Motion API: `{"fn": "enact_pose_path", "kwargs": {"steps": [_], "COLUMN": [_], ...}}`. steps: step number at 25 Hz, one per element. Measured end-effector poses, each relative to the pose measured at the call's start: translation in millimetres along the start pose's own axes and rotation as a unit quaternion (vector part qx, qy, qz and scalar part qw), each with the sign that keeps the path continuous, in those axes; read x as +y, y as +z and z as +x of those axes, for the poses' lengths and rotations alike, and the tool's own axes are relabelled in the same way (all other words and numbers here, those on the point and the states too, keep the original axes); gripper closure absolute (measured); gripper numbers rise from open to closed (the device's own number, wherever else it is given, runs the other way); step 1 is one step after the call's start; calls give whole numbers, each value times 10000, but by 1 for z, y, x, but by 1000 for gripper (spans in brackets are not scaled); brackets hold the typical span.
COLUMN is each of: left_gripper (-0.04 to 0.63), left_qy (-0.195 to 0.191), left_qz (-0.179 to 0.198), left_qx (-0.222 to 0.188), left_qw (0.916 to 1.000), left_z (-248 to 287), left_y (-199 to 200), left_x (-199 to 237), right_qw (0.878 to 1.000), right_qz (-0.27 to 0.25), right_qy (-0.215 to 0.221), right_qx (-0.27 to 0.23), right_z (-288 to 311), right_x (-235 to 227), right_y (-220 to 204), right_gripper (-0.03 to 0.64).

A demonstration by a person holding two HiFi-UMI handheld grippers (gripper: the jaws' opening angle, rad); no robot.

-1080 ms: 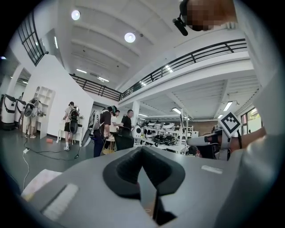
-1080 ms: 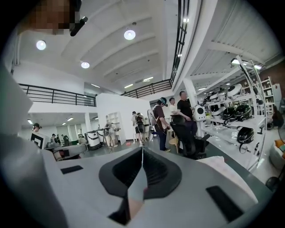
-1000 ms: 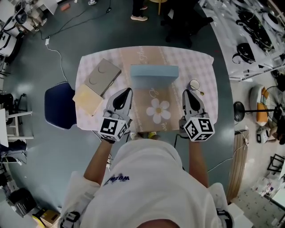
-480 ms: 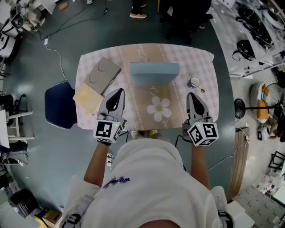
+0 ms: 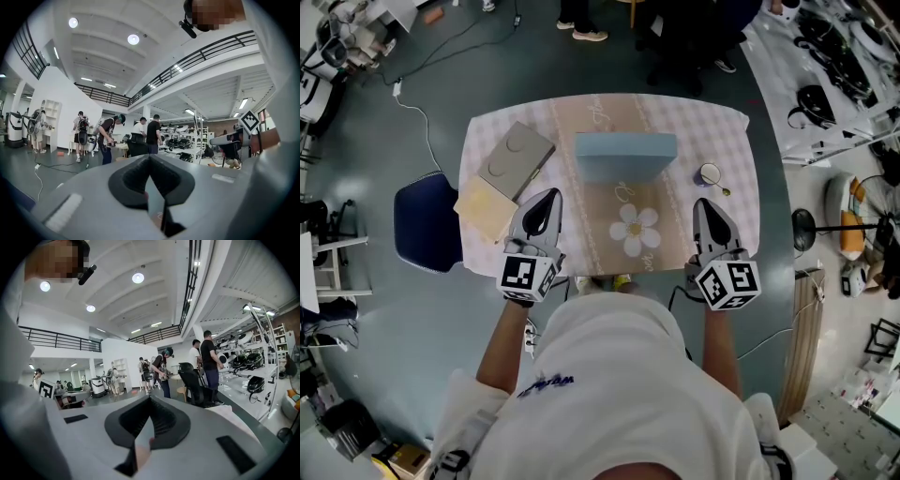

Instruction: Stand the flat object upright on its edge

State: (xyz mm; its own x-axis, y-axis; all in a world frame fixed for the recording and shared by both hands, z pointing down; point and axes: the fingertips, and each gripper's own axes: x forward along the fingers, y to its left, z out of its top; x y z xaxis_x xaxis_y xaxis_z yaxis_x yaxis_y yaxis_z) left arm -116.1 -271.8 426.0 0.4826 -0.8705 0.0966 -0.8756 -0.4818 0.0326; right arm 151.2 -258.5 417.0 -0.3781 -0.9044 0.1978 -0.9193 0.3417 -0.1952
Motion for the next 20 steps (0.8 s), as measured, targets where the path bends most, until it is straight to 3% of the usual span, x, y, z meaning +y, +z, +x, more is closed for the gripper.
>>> {"fn": "enact_pose_path", "kwargs": {"steps": [20], "left_gripper": [594], "left_qy": [45], "left_qz": [-41], "left_qx": [33], "left_qw": [10000], "left_z": [-8], "left_y": [-2], "left_x": [4], "right_qw": [10000], "right_qz": [-6], "right_qy": [-7], "right_qx": [7], "right_z": [-5], "right_x": [3], "right_y": [-2], "right_gripper": [614]}}
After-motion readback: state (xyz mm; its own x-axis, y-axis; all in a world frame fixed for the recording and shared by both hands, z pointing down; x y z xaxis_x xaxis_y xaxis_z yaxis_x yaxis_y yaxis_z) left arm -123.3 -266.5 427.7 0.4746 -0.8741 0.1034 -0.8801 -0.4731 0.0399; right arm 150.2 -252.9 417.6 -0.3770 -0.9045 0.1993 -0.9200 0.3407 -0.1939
